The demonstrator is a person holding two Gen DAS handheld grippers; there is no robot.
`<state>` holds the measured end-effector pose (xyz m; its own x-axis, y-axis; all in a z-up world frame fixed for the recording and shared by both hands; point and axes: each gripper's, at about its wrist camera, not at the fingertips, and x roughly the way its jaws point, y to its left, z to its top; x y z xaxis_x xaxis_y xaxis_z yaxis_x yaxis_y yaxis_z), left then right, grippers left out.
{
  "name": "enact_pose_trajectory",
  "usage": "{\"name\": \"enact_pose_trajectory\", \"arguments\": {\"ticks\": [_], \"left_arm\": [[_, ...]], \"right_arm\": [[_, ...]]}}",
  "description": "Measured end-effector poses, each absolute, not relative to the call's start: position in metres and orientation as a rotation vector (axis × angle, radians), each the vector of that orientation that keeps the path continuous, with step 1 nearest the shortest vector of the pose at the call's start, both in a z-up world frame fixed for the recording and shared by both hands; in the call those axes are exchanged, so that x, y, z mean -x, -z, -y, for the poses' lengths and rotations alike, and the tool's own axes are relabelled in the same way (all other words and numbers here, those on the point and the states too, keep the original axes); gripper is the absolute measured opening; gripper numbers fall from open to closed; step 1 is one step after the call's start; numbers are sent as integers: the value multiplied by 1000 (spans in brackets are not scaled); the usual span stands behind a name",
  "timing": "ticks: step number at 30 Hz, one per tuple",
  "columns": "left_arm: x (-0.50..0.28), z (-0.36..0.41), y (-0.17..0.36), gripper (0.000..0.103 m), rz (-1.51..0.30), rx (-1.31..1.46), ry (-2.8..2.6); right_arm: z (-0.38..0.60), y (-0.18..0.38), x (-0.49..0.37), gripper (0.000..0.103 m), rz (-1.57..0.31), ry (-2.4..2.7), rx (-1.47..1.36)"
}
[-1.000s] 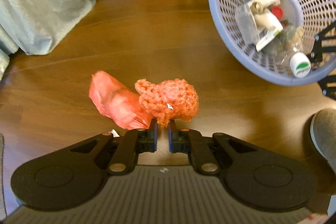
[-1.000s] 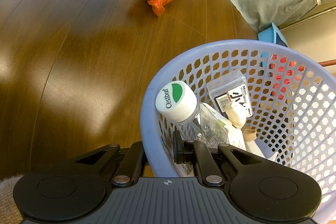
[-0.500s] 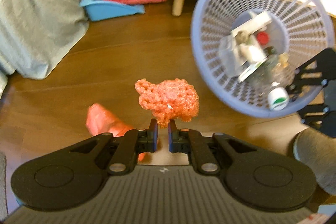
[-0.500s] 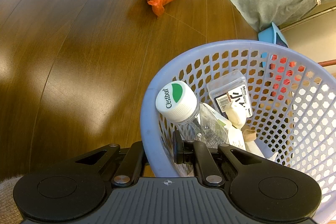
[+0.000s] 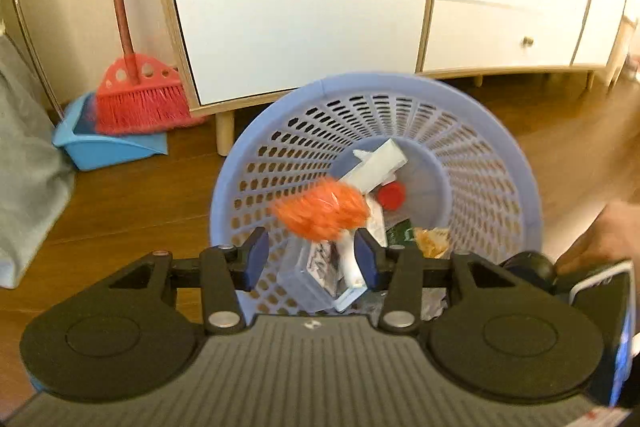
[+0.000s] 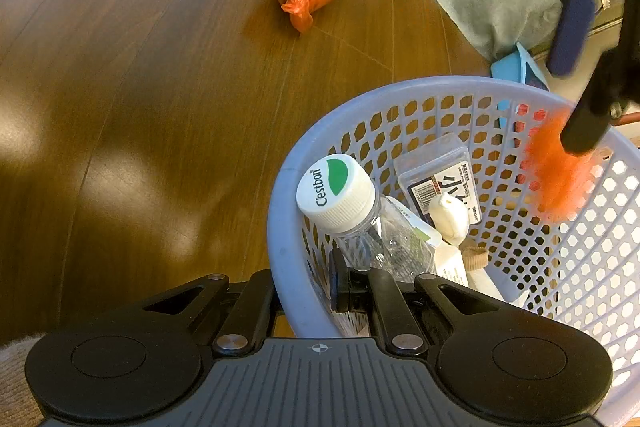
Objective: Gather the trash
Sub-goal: 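Carry the knitted ball to the basket and release it with the left tool, then grasp the white crumpled tissue with the left tool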
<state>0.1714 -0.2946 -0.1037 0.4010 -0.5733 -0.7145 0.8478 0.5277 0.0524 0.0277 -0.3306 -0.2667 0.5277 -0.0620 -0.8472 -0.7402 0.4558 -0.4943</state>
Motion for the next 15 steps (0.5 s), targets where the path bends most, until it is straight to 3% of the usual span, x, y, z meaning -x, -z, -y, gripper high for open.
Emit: {"name": "enact_pose_trajectory", "arguments": {"ticks": [7, 15], "left_arm": [[-179, 237, 131, 42, -794, -500, 792], [-180, 111, 164, 42, -938, -471, 508]], "right_arm": [[331, 267, -28, 4, -939, -503, 1021], [329, 270, -31, 4, -941, -500, 1025]]}}
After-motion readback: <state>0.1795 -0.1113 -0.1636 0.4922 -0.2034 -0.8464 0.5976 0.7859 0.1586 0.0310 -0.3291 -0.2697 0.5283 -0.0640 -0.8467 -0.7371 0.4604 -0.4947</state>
